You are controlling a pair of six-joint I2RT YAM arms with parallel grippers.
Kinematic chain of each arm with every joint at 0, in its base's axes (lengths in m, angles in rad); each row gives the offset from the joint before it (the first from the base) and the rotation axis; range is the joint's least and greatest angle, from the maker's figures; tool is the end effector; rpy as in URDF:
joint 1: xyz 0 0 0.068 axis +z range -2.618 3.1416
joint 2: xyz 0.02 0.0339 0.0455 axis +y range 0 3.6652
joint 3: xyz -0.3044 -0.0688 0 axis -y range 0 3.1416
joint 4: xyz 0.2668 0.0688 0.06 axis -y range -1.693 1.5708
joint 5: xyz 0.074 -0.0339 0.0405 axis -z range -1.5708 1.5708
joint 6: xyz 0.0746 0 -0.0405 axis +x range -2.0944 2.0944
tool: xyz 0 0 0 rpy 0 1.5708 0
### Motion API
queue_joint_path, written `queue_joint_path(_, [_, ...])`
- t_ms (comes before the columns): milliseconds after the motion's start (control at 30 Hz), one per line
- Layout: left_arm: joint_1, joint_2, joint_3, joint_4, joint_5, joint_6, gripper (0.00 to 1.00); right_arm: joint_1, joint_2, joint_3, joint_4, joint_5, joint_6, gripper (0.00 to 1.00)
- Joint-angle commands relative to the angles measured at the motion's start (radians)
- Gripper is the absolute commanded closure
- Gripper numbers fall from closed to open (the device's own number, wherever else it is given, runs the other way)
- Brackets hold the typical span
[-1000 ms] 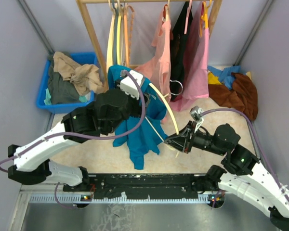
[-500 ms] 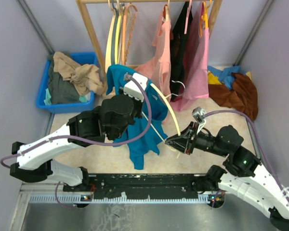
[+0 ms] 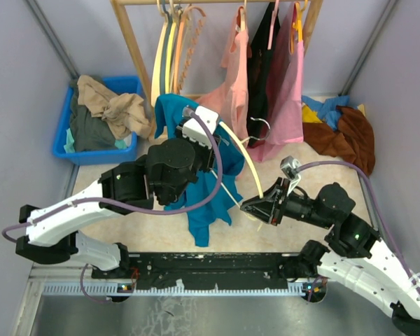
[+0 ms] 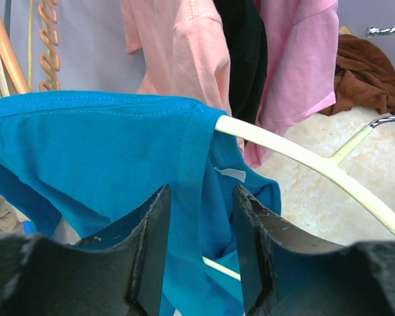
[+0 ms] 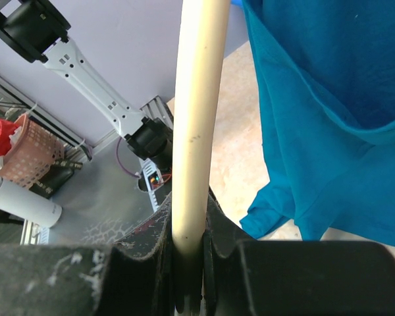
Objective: Place the t-shirt on the hanger
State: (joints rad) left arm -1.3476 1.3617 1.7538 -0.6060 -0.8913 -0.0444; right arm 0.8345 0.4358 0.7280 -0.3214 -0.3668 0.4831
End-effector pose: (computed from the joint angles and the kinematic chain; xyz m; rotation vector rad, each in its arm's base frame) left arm 0.1227 -0.2783 0.5430 0.4793 1.6419 -0.2398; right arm 0.0647 0.1112 0.3721 -0.6110 1.6536 1.2860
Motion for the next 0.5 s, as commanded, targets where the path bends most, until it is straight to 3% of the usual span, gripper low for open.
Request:
queue_joint_path(0, [-0.014, 0.026, 0.012, 0.031, -0.074, 0.03, 0.51, -0.005, -0.015, 0.052, 0.147, -0.018, -0.016, 1.0])
queue_joint_path(167, [-0.018, 0.049, -0.002, 0.053, -0.206, 0.082, 0.51, -0.004, -0.02, 0.062, 0.138, -0.023, -0.017, 1.0])
queue_joint_path(333, [-0.018, 0.057, -0.017, 0.116, -0.237, 0.133, 0.5, -0.004, -0.03, 0.068, 0.124, -0.028, -0.02, 1.0])
queue_joint_path(467, [-0.019, 0.05, -0.017, 0.138, -0.26, 0.159, 0.69, -0.003, -0.034, 0.068, 0.112, -0.026, -0.026, 1.0])
